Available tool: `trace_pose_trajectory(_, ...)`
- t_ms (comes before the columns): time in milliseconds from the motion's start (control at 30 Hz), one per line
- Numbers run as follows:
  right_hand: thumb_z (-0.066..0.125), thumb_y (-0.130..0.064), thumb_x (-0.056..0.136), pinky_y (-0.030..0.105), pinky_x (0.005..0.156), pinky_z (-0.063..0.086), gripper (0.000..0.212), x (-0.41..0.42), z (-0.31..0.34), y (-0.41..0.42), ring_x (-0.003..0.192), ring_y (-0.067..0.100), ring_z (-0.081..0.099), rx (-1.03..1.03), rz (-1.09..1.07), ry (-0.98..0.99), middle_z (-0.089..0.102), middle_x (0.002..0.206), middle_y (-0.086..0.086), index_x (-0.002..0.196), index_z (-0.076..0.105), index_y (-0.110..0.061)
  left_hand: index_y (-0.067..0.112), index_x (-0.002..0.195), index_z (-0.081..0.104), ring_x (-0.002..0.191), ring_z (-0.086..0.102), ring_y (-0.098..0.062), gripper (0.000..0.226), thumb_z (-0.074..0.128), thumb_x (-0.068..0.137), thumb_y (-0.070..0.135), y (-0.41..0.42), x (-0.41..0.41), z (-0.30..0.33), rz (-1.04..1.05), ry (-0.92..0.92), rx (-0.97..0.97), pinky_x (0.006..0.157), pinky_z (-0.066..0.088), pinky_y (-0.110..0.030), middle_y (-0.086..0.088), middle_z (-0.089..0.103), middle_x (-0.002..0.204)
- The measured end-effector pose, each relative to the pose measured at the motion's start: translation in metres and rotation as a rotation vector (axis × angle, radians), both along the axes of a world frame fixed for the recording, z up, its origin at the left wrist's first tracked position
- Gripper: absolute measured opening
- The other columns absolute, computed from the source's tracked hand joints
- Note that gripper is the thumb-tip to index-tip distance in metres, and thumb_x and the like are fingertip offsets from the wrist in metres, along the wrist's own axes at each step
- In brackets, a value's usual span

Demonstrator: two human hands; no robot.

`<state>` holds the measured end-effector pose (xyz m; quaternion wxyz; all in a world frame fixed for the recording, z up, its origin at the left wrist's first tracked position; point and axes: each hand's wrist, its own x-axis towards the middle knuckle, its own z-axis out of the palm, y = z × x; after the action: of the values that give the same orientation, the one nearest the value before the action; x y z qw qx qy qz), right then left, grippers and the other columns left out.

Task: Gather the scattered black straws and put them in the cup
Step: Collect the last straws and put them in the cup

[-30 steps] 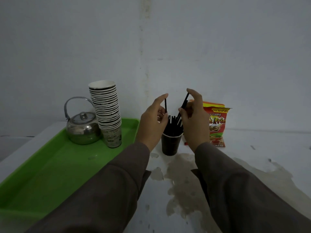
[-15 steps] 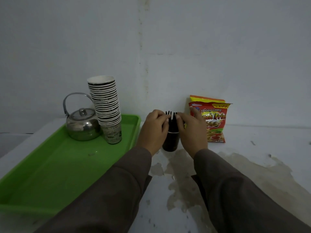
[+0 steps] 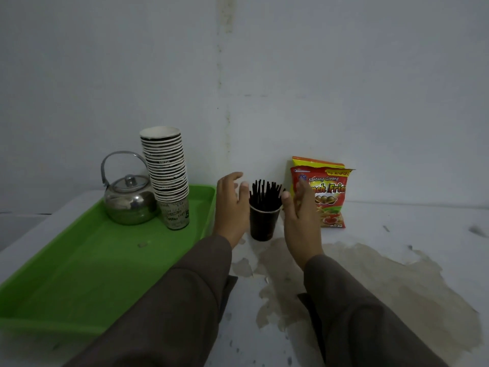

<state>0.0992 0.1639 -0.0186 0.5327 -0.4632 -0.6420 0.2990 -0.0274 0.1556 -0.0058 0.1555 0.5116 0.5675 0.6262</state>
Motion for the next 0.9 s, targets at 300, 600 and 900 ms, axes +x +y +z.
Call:
trace_pose_trajectory(300, 0.050, -0.024, 0.092, 0.025, 0.099, 0.035, 0.059, -0.019, -0.019, -0.006, 0.128, 0.017, 0.042, -0.112, 0.146, -0.028, 0.042, 0.143, 0.002, 0.143, 0.021, -0.024, 0.025, 0.142, 0.023, 0.135, 0.029, -0.013, 0.044, 0.023, 0.099, 0.031, -0.002, 0.008, -0.008, -0.460, -0.337, -0.357, 0.115, 0.022, -0.032, 0.000, 0.027, 0.152)
trace_pose_trajectory(600, 0.063, -0.008, 0.081, 0.024, 0.087, 0.042, 0.058, -0.028, -0.016, 0.007, 0.115, 0.019, 0.052, -0.065, 0.157, -0.102, 0.053, 0.130, 0.007, 0.132, 0.036, -0.015, 0.025, 0.133, 0.036, 0.119, 0.047, -0.014, 0.049, 0.055, 0.088, 0.032, 0.000, -0.002, -0.006, -0.368, 0.052, -0.317, 0.099, 0.040, -0.031, 0.000, 0.050, 0.133)
trace_pose_trajectory(900, 0.070, -0.009, 0.075, 0.027, 0.089, 0.039, 0.066, -0.040, -0.019, 0.044, 0.118, 0.025, 0.051, -0.104, 0.161, -0.148, 0.054, 0.130, 0.011, 0.131, 0.035, -0.011, 0.016, 0.134, 0.036, 0.125, 0.045, -0.024, 0.057, 0.058, 0.084, 0.001, 0.017, -0.020, -0.010, -0.238, 0.088, -0.327, 0.106, 0.040, -0.045, -0.009, 0.044, 0.138)
